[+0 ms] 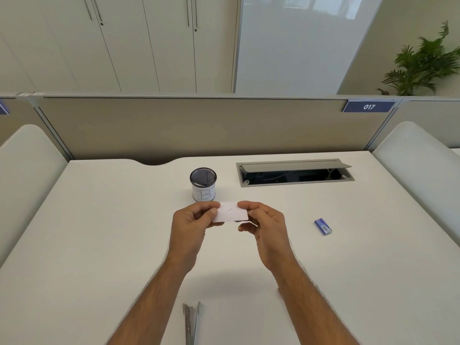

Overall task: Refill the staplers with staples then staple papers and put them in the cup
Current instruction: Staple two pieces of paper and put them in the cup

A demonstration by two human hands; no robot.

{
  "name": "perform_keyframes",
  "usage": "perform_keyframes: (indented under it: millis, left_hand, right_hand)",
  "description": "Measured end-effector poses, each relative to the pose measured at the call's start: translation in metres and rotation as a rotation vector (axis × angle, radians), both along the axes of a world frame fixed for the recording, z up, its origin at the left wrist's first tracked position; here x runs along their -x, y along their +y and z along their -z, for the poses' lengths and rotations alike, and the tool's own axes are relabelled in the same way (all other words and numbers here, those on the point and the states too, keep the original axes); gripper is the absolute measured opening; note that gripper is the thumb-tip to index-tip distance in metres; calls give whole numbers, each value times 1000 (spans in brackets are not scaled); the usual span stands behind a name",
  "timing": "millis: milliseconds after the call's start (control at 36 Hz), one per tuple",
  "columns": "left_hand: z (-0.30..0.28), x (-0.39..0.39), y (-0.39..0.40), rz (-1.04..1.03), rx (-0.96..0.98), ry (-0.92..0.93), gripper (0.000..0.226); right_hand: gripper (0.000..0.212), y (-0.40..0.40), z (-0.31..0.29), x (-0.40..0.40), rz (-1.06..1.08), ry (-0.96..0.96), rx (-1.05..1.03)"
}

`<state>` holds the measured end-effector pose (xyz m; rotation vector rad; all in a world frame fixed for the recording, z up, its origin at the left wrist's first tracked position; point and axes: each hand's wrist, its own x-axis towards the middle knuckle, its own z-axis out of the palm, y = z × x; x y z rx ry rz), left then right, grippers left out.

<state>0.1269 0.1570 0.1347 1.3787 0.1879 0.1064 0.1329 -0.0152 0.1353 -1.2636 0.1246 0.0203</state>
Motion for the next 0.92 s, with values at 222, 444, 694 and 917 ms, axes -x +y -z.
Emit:
perform_keyframes:
  millis: [222,444,694,917]
  left_hand:
    - [6,-43,8,-76,-134,9,17]
    - [16,-91,21,-242,-597,52,16]
    - [43,-109,29,-148,-718,238,17]
    - [60,-105,34,-144,-673,295,18]
  right_hand:
    - [15,14,11,-39,15,24,41]
    - [27,40,20,-86,264,-246,743]
    - [16,69,18,-143,71,-654,1281]
    - [17,93,38,-175,-74,-605,1396]
